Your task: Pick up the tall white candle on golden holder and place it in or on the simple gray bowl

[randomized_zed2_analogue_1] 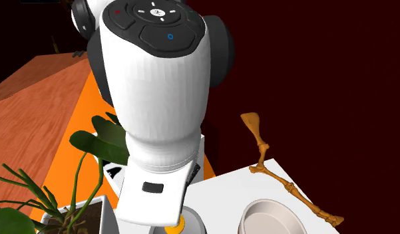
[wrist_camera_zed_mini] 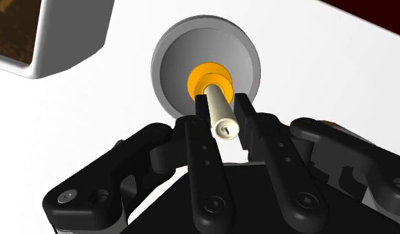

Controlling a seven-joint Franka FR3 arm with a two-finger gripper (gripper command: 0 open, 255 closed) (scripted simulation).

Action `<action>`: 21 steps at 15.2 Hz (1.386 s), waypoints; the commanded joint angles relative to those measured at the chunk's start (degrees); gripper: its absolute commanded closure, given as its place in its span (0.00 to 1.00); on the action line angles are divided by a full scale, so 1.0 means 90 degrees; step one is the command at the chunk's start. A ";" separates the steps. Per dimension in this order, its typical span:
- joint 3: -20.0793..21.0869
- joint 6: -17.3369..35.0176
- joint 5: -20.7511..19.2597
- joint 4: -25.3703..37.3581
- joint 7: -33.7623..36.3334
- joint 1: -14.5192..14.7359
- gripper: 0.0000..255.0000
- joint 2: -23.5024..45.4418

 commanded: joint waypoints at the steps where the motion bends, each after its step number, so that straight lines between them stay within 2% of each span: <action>1: 0.0003 0.0174 -0.0001 -0.0193 0.0010 0.0006 1.00 -0.0022; 11: 0.0009 0.1037 0.0009 -0.0942 0.0027 0.0007 1.00 0.0094; 19: 0.0009 0.1037 0.0009 -0.0942 0.0027 0.0007 1.00 0.0094; 20: 0.0009 0.1037 0.0009 -0.0941 0.0027 0.0007 0.00 0.0094; 21: 0.0009 0.1037 0.0009 -0.0941 0.0027 0.0007 0.00 0.0094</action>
